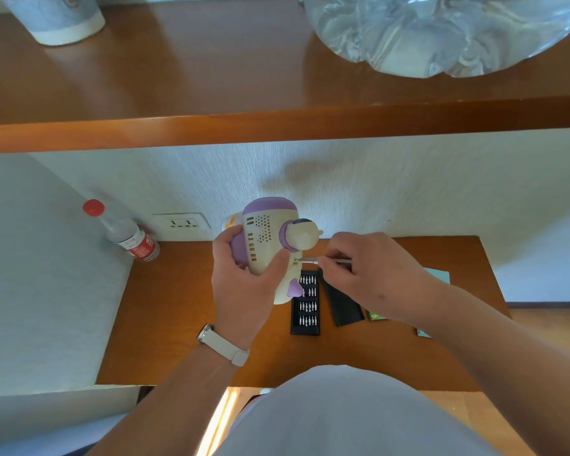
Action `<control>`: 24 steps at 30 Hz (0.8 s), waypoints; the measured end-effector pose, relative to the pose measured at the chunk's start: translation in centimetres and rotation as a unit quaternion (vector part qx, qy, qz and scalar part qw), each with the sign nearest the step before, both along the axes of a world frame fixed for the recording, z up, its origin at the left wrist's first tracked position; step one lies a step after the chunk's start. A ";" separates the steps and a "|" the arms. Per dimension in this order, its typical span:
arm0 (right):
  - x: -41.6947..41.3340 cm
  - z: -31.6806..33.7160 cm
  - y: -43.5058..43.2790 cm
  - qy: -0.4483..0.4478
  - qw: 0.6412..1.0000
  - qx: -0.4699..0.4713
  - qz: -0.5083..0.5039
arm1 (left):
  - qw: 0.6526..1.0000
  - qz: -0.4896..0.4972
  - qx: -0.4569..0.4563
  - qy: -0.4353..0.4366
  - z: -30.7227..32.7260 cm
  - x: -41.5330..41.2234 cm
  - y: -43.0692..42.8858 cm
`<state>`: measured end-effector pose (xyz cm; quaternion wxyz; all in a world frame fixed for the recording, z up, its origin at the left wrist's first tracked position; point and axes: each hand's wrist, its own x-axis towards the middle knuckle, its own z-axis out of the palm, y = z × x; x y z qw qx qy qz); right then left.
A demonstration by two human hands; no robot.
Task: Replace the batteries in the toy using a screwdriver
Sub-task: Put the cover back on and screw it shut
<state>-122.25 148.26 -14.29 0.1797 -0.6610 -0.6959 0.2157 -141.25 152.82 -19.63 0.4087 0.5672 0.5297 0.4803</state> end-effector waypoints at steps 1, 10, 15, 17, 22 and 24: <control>0.0 -0.1 0.1 0.008 1.000 -0.001 -0.001 | 1.000 0.001 0.001 0.000 0.0 -0.1 0.1; -0.2 0.2 1.0 0.057 0.998 -0.008 0.000 | 1.000 0.008 0.004 0.003 0.2 -0.2 0.8; -0.1 0.7 1.3 0.049 0.999 -0.005 -0.001 | 1.000 0.008 0.008 -0.006 0.7 0.0 1.1; 0.0 1.0 1.5 0.047 0.999 0.001 -0.011 | 1.000 0.008 0.010 -0.009 1.0 0.1 1.2; 0.0 1.1 1.7 0.031 0.999 0.013 -0.026 | 1.000 -0.002 0.014 0.001 1.0 0.2 1.5; 0.1 1.1 1.6 0.047 0.999 0.006 -0.025 | 1.000 -0.006 0.017 0.005 0.9 0.2 1.5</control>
